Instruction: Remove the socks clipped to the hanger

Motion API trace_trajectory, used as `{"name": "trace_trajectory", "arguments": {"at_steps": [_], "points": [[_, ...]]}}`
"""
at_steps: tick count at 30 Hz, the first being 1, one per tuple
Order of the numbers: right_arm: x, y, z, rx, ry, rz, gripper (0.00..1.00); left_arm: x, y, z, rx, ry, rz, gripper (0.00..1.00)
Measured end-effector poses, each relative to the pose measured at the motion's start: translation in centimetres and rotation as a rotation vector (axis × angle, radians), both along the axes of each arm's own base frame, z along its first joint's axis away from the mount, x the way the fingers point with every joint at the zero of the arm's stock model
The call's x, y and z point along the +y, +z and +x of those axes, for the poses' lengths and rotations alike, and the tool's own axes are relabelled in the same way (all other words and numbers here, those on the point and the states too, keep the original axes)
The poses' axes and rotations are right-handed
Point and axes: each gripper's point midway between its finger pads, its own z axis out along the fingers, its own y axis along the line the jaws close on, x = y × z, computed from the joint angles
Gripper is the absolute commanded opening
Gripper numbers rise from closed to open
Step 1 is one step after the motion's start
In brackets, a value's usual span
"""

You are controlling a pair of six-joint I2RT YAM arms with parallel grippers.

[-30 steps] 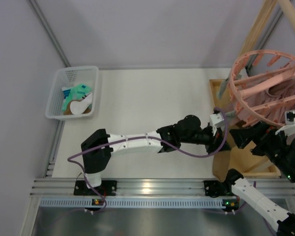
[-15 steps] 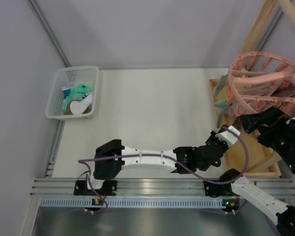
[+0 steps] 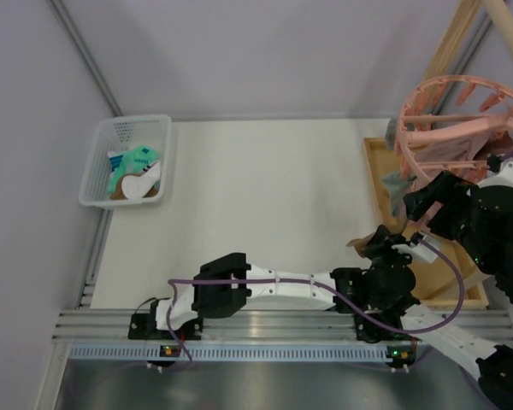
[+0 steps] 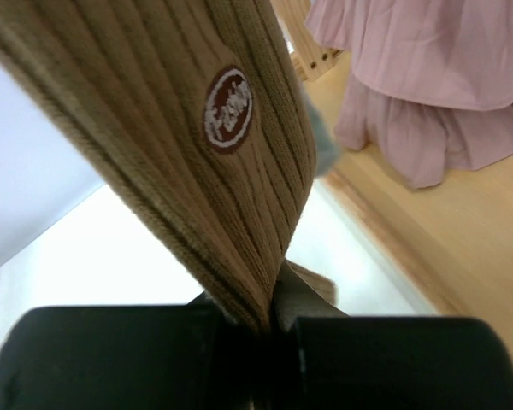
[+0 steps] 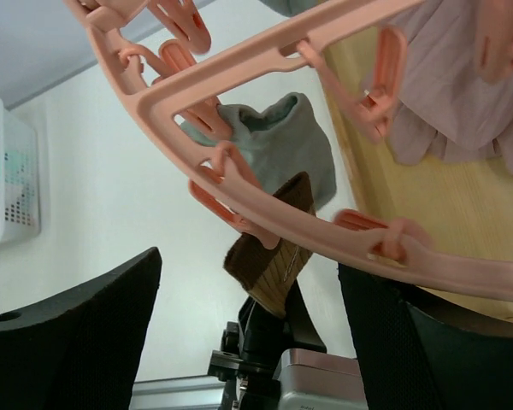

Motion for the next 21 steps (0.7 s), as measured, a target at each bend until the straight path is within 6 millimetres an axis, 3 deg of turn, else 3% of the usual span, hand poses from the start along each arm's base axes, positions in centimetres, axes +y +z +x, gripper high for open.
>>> {"name": "trace_trajectory", "arguments": {"at_steps": [4, 11, 21], "points": [[0.5, 0.0, 0.1, 0.014, 0.051, -0.039, 0.77, 0.5, 0.0, 0.3, -0.014, 0.025, 0.029, 0.00], [1.0, 2.5, 0.9, -0.028, 0.073, -0.049, 0.74, 0.6, 0.2, 0.4, -0.031, 0.042, 0.059, 0.00], [0.5, 1.2, 3.0, 0.029, -0.012, -0.124, 0.68, 0.6, 0.3, 0.6, -0.044, 0.060, 0.079, 0.00]]}}
